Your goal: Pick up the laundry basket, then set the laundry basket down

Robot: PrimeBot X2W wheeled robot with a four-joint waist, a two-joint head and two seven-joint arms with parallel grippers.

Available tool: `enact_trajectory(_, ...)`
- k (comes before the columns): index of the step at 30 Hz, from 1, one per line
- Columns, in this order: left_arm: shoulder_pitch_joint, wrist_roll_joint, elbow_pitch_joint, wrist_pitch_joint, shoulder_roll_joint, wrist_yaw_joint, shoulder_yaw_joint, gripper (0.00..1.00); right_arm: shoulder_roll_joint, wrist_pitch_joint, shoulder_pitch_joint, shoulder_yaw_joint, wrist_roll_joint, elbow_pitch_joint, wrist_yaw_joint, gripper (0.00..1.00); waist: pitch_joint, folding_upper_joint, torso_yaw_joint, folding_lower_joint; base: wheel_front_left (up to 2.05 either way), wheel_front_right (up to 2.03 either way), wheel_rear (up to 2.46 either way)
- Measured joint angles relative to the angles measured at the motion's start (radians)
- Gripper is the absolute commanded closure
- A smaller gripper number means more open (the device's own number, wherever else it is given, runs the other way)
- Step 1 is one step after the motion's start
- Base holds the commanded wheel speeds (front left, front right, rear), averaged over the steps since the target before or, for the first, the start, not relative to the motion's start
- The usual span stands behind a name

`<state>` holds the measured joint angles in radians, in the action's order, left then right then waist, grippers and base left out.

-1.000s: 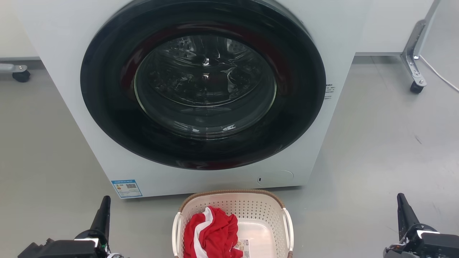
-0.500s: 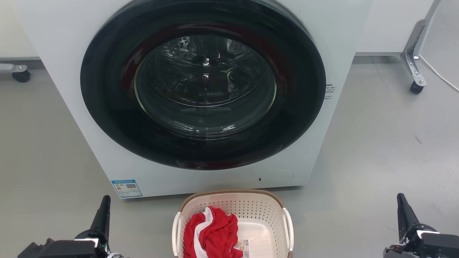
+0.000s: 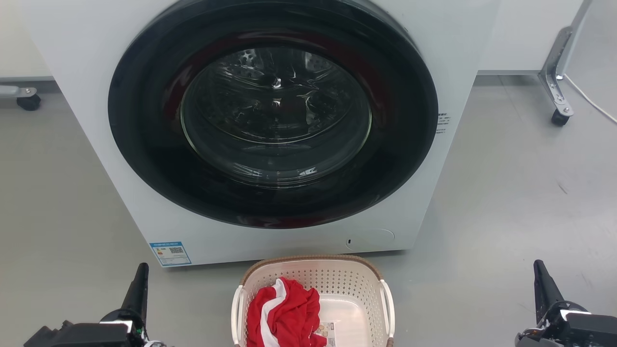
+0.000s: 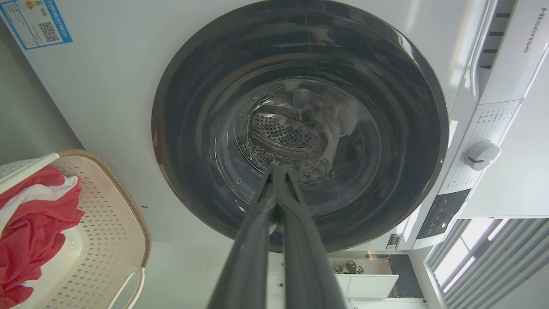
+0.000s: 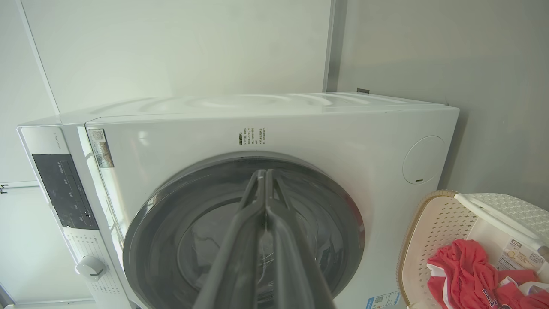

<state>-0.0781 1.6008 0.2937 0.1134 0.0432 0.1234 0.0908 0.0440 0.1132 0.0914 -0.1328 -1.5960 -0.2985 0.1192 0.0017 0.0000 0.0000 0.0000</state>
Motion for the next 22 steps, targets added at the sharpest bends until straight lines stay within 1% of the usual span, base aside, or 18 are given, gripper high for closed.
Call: enact_trajectory(22,0.0,0.0,0.001,0.0,0.0,0.0,0.0,1.0,0.0,0.0,0.0,0.0,-0.001,0.0,0.0,1.0,0.0,0.0,0.0,0.0,0.0,0.0,0.0)
